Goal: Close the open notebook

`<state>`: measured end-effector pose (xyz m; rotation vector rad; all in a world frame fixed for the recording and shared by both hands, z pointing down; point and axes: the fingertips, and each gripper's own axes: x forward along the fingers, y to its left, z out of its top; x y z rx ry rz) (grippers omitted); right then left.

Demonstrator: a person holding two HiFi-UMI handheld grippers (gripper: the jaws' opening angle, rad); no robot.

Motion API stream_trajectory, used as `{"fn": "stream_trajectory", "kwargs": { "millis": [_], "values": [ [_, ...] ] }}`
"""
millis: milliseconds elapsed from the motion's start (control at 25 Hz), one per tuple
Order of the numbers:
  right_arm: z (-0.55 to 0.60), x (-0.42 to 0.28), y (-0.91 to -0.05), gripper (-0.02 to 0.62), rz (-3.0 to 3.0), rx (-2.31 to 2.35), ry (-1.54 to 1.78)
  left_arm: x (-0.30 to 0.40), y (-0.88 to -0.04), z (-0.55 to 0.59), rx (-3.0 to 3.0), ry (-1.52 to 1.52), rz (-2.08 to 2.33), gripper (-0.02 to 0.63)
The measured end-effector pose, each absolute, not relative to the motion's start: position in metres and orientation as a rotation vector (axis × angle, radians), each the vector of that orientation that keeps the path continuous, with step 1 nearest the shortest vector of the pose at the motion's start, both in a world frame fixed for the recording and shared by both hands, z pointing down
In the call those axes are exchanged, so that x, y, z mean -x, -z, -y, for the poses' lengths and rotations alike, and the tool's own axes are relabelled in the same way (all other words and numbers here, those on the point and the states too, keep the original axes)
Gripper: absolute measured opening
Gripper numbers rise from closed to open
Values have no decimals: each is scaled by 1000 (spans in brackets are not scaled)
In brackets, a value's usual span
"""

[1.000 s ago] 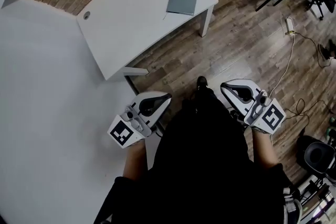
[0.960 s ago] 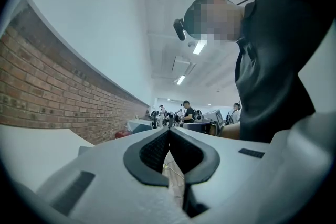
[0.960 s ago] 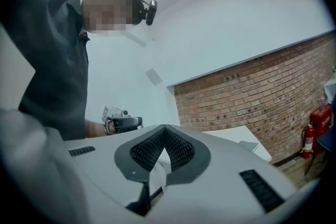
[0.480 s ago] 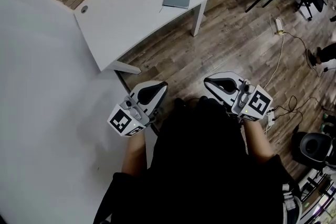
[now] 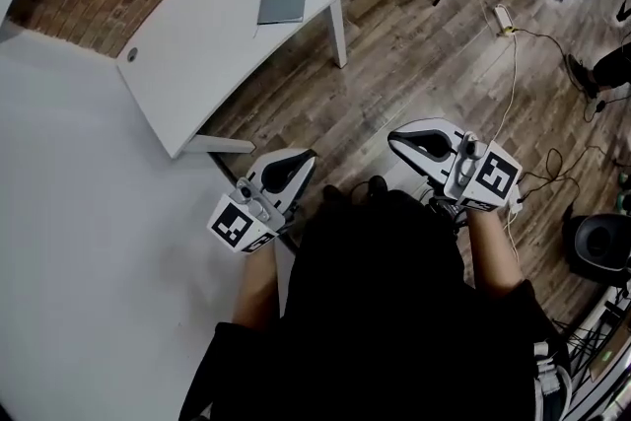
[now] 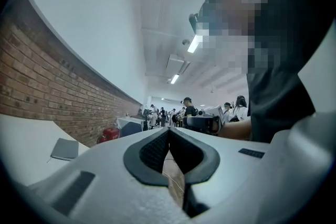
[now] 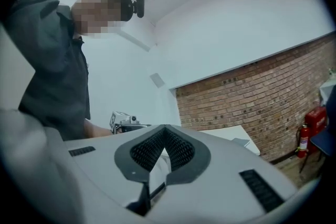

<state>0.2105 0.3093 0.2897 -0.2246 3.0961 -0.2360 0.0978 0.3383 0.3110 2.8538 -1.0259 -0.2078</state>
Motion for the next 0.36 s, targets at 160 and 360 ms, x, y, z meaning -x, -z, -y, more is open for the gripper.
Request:
{"fn": "stream_trajectory", "kwargs": {
  "millis": [160,360],
  "values": [
    [-300,-248,-295,6,-3085,284,232,-122,-315,-328,-2838,181,1009,17],
    [-292,-286,-308,6,-3079,297,243,-154,-323,-318,-2832,178,1023,17]
  ]
}}
